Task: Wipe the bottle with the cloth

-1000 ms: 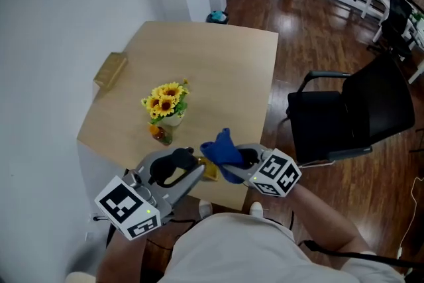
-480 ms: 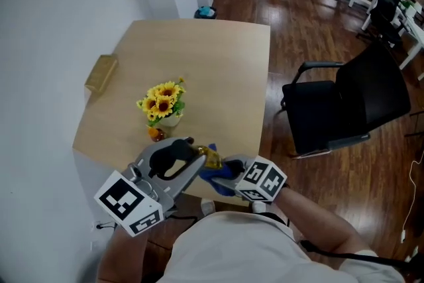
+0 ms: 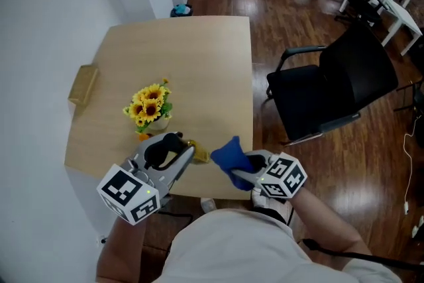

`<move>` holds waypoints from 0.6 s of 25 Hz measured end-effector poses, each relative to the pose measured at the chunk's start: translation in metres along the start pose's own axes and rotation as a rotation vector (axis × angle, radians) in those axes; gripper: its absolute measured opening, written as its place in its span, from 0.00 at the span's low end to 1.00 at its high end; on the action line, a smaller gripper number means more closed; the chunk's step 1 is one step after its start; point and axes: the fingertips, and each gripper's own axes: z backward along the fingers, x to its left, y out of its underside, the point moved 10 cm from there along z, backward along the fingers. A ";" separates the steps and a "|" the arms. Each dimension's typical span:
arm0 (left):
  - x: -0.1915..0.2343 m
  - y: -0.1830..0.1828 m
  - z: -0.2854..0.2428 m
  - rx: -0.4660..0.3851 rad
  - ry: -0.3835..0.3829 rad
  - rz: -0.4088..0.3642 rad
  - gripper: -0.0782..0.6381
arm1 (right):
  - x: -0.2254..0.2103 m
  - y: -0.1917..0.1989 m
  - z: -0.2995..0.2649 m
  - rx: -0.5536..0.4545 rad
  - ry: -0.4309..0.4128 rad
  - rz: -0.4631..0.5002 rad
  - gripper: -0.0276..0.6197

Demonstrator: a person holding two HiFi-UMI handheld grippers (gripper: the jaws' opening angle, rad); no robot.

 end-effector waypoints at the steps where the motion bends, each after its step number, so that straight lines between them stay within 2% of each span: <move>1: 0.005 0.005 -0.005 0.008 -0.001 0.000 0.32 | -0.001 0.004 0.008 -0.014 0.025 -0.019 0.28; 7: 0.042 0.045 -0.039 0.053 -0.063 -0.007 0.32 | 0.004 0.025 0.055 -0.092 0.166 -0.107 0.28; 15: 0.090 0.109 -0.090 0.068 -0.228 -0.020 0.32 | 0.018 0.044 0.100 -0.164 0.296 -0.190 0.28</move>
